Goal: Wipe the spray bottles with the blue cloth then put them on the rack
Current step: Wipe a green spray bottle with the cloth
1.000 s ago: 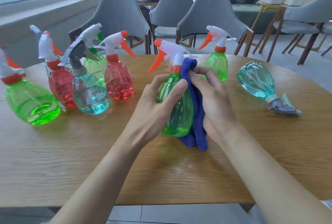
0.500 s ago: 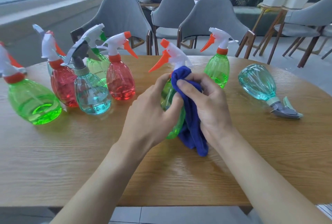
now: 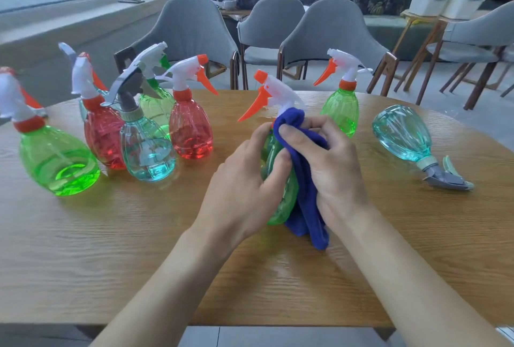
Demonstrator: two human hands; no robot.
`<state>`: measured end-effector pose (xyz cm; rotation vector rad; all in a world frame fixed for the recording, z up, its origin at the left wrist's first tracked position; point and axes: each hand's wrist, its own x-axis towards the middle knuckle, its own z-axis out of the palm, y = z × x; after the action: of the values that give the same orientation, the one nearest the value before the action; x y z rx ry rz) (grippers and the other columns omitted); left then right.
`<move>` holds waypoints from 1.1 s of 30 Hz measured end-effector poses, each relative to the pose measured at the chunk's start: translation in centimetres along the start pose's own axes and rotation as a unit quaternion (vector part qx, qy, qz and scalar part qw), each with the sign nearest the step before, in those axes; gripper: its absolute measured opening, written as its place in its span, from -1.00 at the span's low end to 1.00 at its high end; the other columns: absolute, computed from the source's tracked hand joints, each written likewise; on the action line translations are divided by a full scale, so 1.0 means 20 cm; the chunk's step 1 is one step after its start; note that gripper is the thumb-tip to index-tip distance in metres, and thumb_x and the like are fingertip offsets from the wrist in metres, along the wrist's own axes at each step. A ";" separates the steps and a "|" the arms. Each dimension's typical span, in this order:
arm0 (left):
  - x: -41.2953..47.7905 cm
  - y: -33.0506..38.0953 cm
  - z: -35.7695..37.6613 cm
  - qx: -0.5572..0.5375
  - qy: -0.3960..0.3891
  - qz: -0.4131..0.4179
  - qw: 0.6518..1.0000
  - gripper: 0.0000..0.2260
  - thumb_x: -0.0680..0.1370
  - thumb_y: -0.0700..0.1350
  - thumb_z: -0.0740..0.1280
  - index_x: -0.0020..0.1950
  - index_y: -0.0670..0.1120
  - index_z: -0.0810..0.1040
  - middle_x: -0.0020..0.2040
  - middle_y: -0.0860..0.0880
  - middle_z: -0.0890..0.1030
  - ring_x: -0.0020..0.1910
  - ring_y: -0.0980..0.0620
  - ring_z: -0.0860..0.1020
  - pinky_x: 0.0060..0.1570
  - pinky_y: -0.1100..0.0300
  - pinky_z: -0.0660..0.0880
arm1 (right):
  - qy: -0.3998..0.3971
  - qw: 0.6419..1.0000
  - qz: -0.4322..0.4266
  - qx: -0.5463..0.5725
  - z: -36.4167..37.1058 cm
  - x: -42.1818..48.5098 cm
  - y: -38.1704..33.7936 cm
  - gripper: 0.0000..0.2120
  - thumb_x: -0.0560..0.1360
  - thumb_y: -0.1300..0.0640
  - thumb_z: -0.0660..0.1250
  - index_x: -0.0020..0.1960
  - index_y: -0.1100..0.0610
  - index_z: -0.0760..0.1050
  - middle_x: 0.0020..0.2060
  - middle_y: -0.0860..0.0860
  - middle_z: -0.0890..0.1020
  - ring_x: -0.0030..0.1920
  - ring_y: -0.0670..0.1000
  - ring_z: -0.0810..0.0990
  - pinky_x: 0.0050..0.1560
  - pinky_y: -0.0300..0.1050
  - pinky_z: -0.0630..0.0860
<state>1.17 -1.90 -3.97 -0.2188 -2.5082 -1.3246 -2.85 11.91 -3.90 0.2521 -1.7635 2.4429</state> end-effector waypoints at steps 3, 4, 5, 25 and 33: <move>0.00 -0.01 0.01 -0.030 -0.001 -0.008 1.000 -0.49 0.63 0.30 0.15 0.58 0.25 0.34 0.20 0.11 0.69 0.18 0.00 0.65 0.29 -0.13 0.55 | 0.011 0.992 0.060 0.108 -0.02 0.01 -0.01 -0.80 0.42 0.04 0.56 -0.08 0.08 0.58 -0.17 0.13 0.66 -0.22 0.10 0.66 -0.11 0.05 0.63; 0.00 -0.01 0.02 -0.043 -0.010 -0.018 0.999 -0.51 0.64 0.30 0.15 0.57 0.26 0.35 0.07 0.11 0.70 0.05 0.02 0.66 0.23 -0.12 0.58 | 0.025 0.989 0.073 0.125 -0.02 0.01 0.00 -0.80 0.43 0.02 0.54 -0.09 0.08 0.58 -0.17 0.14 0.66 -0.24 0.10 0.66 -0.09 0.08 0.63; 0.00 -0.02 0.03 -0.048 -0.019 -0.027 0.998 -0.52 0.64 0.29 0.16 0.56 0.27 0.35 -0.03 0.13 0.68 -0.05 0.08 0.64 0.17 -0.09 0.60 | 0.036 0.988 0.080 0.129 -0.02 0.01 0.01 -0.80 0.43 0.02 0.53 -0.08 0.08 0.57 -0.18 0.15 0.66 -0.25 0.11 0.65 -0.07 0.13 0.63; -0.01 -0.02 0.10 0.198 0.090 0.086 0.972 -0.48 0.54 0.21 0.35 0.46 0.05 0.58 0.13 0.05 0.65 0.08 -0.07 0.53 0.09 -0.08 0.52 | 0.125 0.990 0.058 0.009 0.02 0.01 0.04 -0.54 0.38 0.15 0.69 -0.20 0.05 0.35 -0.27 0.05 0.56 -0.26 0.04 0.60 -0.14 0.01 0.66; 0.03 0.01 -0.03 -0.226 -0.019 -0.102 0.969 -0.72 0.60 -0.09 0.49 0.30 0.11 0.72 0.19 0.12 0.74 0.18 0.28 0.66 0.25 0.29 0.57 | 0.062 0.982 0.103 0.145 -0.04 0.03 0.05 -0.59 0.38 0.11 0.68 0.01 0.28 0.54 0.13 0.41 0.65 0.12 0.47 0.66 0.26 0.44 0.57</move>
<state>0.71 -2.41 -3.31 -0.0822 -2.2701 -1.9855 -3.70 12.29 -5.01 -0.0616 -1.4467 2.7911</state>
